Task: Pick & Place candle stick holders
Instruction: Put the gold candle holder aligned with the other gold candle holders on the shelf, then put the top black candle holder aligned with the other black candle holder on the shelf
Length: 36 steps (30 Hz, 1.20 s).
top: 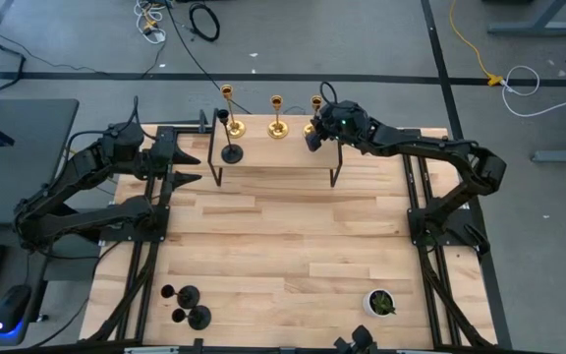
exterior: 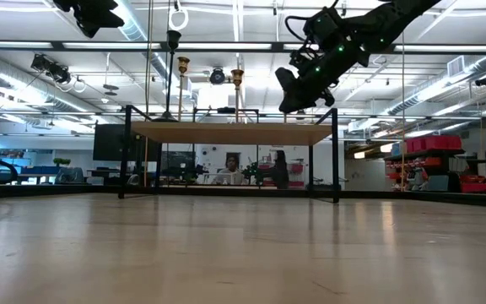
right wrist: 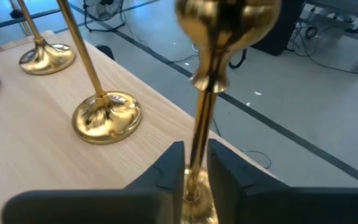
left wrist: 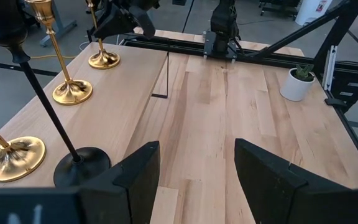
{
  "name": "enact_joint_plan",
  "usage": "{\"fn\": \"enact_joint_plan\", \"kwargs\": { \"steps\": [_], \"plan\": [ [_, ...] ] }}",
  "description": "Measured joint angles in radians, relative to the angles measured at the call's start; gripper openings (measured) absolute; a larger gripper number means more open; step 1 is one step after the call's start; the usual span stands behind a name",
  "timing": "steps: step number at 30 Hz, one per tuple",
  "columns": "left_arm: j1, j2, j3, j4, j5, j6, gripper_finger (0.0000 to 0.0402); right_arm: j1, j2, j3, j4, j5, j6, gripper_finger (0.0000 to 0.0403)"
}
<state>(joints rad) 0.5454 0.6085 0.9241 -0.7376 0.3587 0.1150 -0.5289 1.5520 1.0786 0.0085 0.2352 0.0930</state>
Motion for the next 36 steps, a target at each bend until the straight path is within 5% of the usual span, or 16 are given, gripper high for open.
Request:
{"fn": "enact_joint_plan", "kwargs": {
  "steps": [17, 36],
  "plan": [
    [0.000, 0.000, 0.000, -0.001, 0.000, 0.000, 0.0208, 0.000, -0.011, -0.001, 0.002, 0.014, -0.034, 0.0186],
    [0.000, 0.000, 0.000, -0.025, 0.000, -0.001, 0.0208, 0.007, -0.197, -0.001, -0.192, 0.014, -0.078, 0.0194]
  ]
}}
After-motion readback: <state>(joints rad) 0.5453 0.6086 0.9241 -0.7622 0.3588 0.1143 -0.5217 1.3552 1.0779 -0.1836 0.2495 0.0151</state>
